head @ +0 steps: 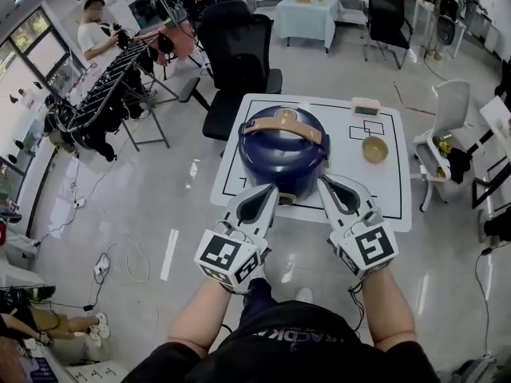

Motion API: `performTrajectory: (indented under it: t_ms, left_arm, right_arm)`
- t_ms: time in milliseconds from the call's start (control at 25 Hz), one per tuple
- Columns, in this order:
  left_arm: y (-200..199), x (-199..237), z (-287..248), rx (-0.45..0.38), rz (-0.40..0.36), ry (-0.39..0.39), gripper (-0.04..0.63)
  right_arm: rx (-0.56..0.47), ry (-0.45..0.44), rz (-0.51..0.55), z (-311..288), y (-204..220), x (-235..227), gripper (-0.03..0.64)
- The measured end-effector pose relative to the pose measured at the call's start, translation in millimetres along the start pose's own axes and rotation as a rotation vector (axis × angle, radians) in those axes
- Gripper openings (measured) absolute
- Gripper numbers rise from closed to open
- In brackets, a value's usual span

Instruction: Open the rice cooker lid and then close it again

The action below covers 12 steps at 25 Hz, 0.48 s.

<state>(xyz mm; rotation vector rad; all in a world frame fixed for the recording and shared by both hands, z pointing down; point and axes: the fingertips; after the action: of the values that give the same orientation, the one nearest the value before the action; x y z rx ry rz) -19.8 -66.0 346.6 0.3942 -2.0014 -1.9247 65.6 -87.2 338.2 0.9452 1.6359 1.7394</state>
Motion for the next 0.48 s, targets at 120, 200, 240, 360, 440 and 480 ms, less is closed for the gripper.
performTrajectory:
  t_ms: [120, 200, 240, 360, 440, 480]
  left_arm:
    - [1.2, -7.3, 17.3, 0.005, -0.011, -0.037, 0.003]
    - [-0.5, -6.4, 28.1, 0.006, -0.011, -0.058, 0.003]
    - [-1.1, -5.6, 32.8, 0.006, -0.009, -0.065, 0.003]
    - [-2.3, -1.5, 43.0, 0.001, -0.002, -0.079, 0.003]
    - [-3.5, 1.5, 48.2, -0.002, 0.002, -0.078, 0.003]
    - [-4.2, 3.3, 50.8, -0.002, 0.004, -0.075, 0.003]
  right_arm:
    - [-0.009, -0.027, -0.046, 6.6, -0.2, 8.3, 0.002]
    - [-0.012, -0.049, -0.062, 6.1, -1.5, 16.0, 0.002]
    - [-0.011, -0.059, -0.064, 5.8, -2.1, 20.5, 0.002]
    - [-0.003, -0.078, -0.069, 3.5, -0.5, 32.5, 0.002]
    - [0.003, -0.079, -0.082, 0.6, 1.3, 38.9, 0.002]
    - [0.004, -0.078, -0.089, -1.2, 1.5, 42.1, 0.002]
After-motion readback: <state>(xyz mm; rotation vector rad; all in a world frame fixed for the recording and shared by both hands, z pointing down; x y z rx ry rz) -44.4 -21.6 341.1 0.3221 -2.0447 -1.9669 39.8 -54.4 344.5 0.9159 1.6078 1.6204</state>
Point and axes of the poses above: the fingertips, and each gripper's own axes: z backward along the fingers, x to its left, y out of its underside, and after that the axes turned 6 degrees about -y, right-handed
